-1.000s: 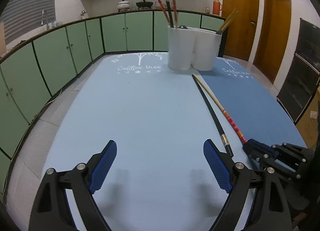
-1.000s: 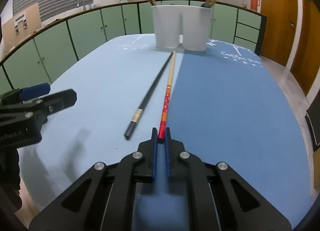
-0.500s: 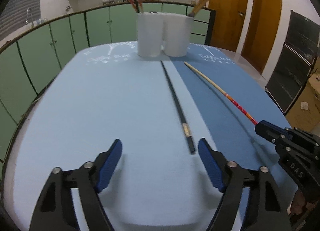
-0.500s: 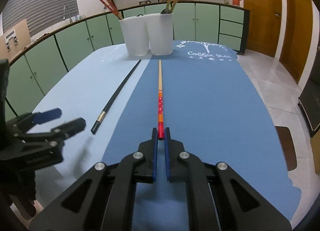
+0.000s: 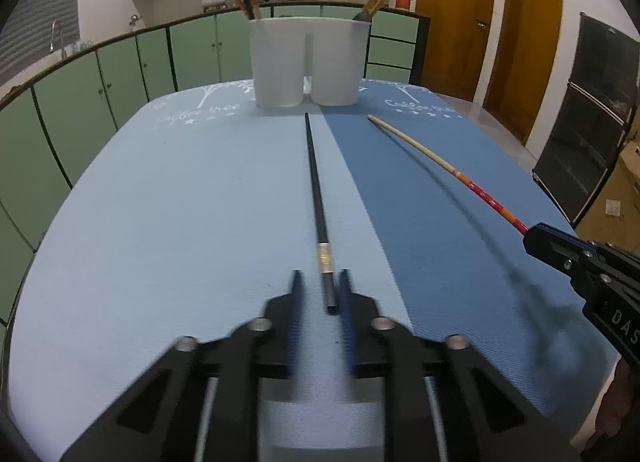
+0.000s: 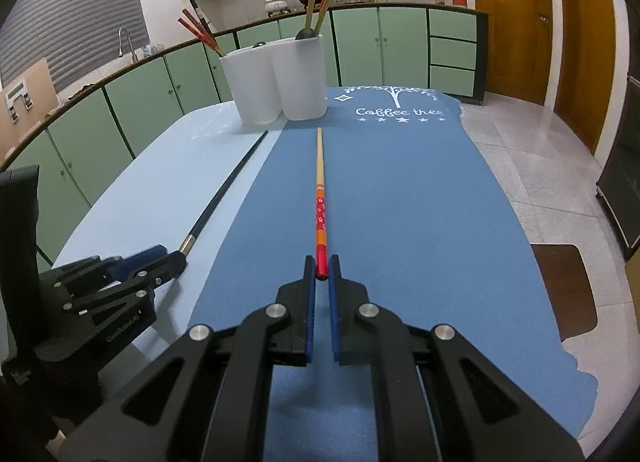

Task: Organize utensils
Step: 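Grasp the black chopstick with the left tool, then carry both held chopsticks up over the white holder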

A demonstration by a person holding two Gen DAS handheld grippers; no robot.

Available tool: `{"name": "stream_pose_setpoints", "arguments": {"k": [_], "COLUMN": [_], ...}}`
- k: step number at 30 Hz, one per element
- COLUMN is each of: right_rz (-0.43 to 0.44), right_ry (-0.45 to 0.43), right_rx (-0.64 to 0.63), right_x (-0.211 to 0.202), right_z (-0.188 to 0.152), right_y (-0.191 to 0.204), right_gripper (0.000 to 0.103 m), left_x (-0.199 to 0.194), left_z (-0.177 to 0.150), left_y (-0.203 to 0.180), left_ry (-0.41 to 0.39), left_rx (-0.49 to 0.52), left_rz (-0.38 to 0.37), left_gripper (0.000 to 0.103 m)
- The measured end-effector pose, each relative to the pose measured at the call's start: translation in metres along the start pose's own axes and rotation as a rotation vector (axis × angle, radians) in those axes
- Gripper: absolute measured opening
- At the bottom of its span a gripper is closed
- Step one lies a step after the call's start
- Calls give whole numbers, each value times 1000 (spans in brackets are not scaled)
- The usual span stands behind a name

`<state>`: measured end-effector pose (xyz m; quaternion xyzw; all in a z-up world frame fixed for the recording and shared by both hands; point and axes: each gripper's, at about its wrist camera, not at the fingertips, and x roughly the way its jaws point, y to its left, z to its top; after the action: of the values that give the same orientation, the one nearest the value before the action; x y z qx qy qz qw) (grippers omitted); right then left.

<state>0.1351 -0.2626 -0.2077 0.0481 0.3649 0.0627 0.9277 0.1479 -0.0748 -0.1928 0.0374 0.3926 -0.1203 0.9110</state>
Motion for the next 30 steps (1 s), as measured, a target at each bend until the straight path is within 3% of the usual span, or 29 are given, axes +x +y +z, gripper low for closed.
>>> {"name": "stream_pose_setpoints", "arguments": {"k": [11,21,30], "right_rz": [-8,-20,3], "right_ry": [-26,-147,-253], "right_rx": [-36,-80,-93], "right_x": [-14,-51,-78], "right_z": [7,50,103], "right_y": [5,10,10], "right_gripper": [5,5,5], "left_x": [-19,-75,-108], "left_z": [7,42,92], "left_y": [5,11,22], "left_ry": [-25,-171,-292], "left_rx": [5,35,44], "left_rz": [4,17,5], "left_gripper": [6,6,6]}}
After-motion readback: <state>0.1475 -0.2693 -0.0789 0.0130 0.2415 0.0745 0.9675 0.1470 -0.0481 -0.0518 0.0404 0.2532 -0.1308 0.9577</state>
